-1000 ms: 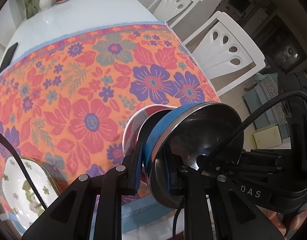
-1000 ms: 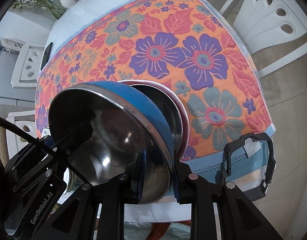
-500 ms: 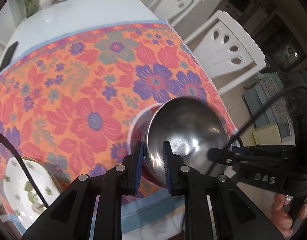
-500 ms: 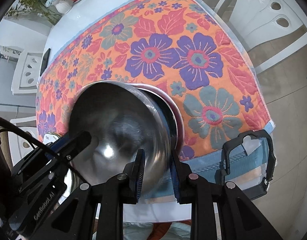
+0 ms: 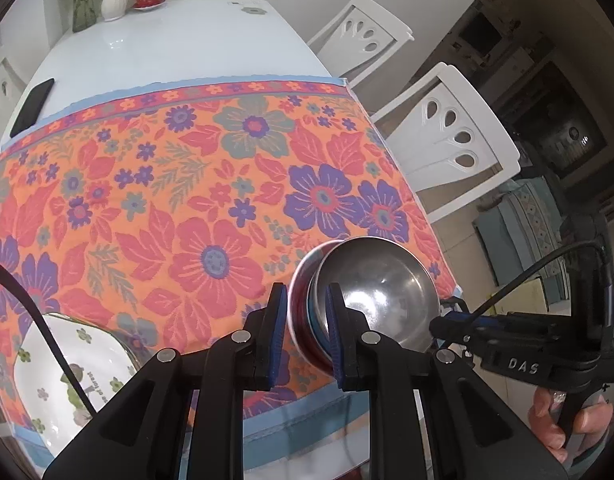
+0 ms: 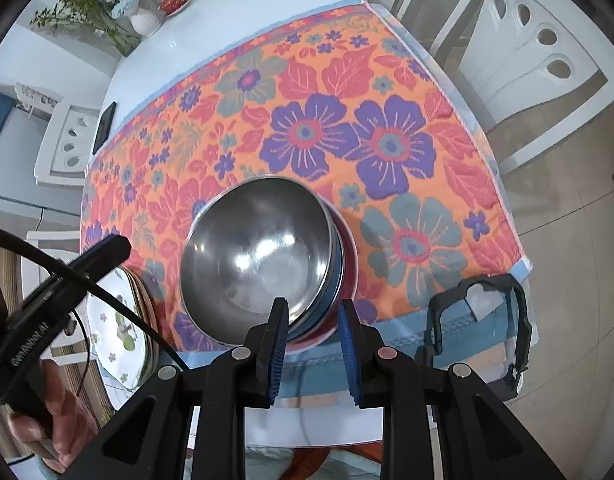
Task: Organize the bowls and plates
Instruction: 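Lower the blue-bottomed bowl into the red-bottomed bowl and open grippers, then move both open grippers to the rim of the nested bowl stack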
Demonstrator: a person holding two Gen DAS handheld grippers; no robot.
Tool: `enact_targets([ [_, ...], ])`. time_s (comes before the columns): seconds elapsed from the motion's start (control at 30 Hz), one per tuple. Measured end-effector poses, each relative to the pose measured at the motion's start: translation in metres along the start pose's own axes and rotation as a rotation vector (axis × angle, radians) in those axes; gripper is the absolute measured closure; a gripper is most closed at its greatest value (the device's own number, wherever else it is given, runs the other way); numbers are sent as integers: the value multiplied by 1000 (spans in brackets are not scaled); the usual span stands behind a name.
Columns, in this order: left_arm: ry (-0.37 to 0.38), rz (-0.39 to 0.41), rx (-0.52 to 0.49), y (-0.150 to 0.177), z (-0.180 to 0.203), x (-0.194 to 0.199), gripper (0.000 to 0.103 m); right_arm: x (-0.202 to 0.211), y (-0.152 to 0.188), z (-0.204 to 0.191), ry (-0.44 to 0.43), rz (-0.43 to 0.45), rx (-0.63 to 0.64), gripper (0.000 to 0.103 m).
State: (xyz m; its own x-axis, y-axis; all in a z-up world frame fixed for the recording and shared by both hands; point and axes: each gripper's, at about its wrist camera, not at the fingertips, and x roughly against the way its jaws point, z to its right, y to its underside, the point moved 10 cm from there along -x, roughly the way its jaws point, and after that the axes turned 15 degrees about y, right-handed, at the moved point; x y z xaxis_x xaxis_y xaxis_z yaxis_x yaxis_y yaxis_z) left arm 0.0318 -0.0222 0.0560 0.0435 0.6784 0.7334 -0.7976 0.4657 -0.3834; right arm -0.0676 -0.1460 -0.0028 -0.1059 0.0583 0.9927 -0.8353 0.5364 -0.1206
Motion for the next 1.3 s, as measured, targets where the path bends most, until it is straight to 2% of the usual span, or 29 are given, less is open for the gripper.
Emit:
enact_targets([
  [0.3,-6,-8,46,11,-7,-5,86,-19,27,-6,-37,-30,17,79],
  [0.43,-15,-11,73,18,-8,-10,86,-21,30,-13,-72,-28,33,79],
  [0.53,-29,-9,115,26,-9,-13,86,-24,29,-13,-51,-11,68,79],
  [0.63,-29,20,131,32,-2,-9,86,-16,29,-11,-89,-7,73,79],
  [0.73,-57,72,108,29,12,3,84,7,25,-5,-90,63,101,79],
  [0.77,-66,92,98,27,17,8,75,15,23,-4,-83,88,110,79],
  [0.8,-75,123,87,24,24,15,71,23,21,-3,-76,113,120,78],
  [0.87,-76,158,77,19,33,24,70,41,16,-2,-49,177,153,75],
  [0.9,-71,172,71,18,38,29,70,48,15,0,-34,201,165,68],
  [0.93,-69,185,67,17,43,33,70,53,13,1,-25,220,173,55],
  [1.0,-70,202,63,16,50,38,70,64,11,3,-18,267,186,46],
  [1.1,-63,217,72,19,57,43,70,74,9,5,-5,300,209,46],
  [1.23,-52,237,85,23,60,43,60,80,5,7,3,331,220,46],
  [1.3,-54,231,88,24,60,41,59,79,3,7,-4,339,219,46],
])
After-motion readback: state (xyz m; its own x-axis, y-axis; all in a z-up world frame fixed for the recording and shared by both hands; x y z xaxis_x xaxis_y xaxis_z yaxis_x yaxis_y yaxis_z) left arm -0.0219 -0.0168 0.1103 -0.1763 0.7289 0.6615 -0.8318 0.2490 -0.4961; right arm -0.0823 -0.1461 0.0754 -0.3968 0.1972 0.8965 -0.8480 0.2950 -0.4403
